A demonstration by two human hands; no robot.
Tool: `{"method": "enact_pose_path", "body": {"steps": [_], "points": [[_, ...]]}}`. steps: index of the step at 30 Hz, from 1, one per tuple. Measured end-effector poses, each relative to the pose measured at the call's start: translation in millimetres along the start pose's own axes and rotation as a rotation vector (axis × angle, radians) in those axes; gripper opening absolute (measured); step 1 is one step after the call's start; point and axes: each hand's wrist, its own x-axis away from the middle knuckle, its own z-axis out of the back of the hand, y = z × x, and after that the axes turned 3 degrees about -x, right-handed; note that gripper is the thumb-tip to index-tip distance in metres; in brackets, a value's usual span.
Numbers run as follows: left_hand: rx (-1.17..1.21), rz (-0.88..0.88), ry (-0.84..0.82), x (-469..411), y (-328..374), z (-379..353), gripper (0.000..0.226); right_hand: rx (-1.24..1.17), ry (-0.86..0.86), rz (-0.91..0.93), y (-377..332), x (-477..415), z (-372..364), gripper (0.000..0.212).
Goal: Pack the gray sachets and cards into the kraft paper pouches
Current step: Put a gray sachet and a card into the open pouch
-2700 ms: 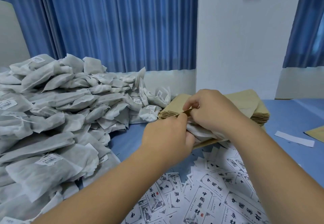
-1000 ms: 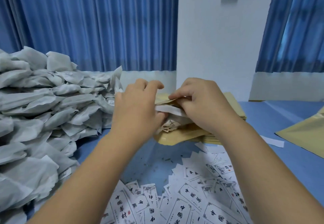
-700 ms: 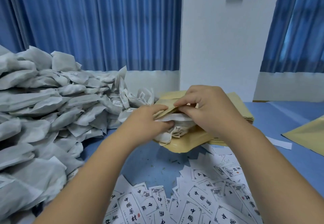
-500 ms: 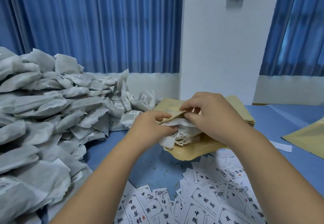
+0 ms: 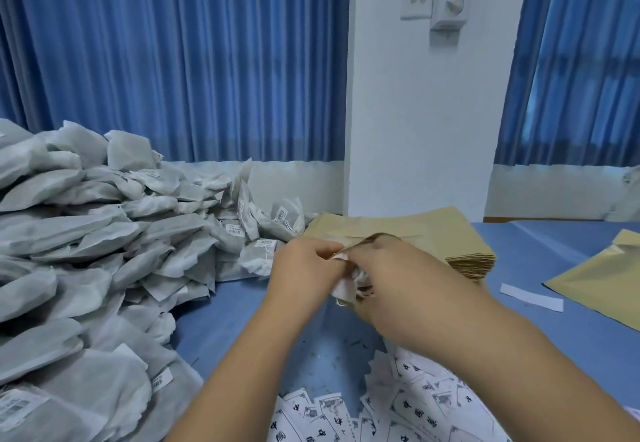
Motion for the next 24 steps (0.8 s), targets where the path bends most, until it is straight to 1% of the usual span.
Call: {"method": "enact_pose_path", "body": {"steps": [2, 3, 5, 7, 10, 13, 15, 17, 20, 22, 23, 24], "points": [[0.022, 0.006, -0.073, 1, -1, 1, 0.013, 0.028, -0.047, -0.043, 4, 5, -18, 0.039], [0.037, 0.018, -0.109, 1, -1, 1, 0.018, 0.017, -0.043, -0.061, 7, 7, -26, 0.049], [0.076, 0.030, -0.148, 2, 1, 3, 0.022, -0.032, 0.005, -0.089, 13, 9, -34, 0.068], [0.115, 0.025, -0.159, 3, 5, 6, 0.022, -0.089, 0.084, -0.116, 16, 8, -36, 0.075], [0.148, 0.029, -0.180, 2, 8, 12, 0.023, -0.178, 0.195, -0.125, 16, 7, -38, 0.066], [0.182, 0.071, -0.159, 2, 11, 16, 0.037, -0.199, 0.261, -0.105, 20, 8, -39, 0.058], [0.171, 0.083, -0.146, 1, 12, 15, 0.033, -0.199, 0.287, -0.076, 24, 8, -39, 0.052], [0.136, 0.083, -0.133, 2, 11, 14, 0.020, -0.197, 0.316, -0.048, 27, 7, -39, 0.047], [0.117, 0.009, -0.183, 5, 11, 11, 0.021, -0.183, 0.331, -0.038, 31, 7, -41, 0.053], [0.125, -0.012, -0.222, 6, 10, 10, 0.028, -0.154, 0.327, -0.043, 33, 7, -43, 0.061], [0.127, 0.001, -0.218, 6, 10, 9, 0.027, -0.143, 0.326, -0.047, 34, 7, -43, 0.062], [0.124, 0.019, -0.206, 4, 7, 7, 0.020, -0.134, 0.327, -0.047, 34, 7, -43, 0.059]]}}
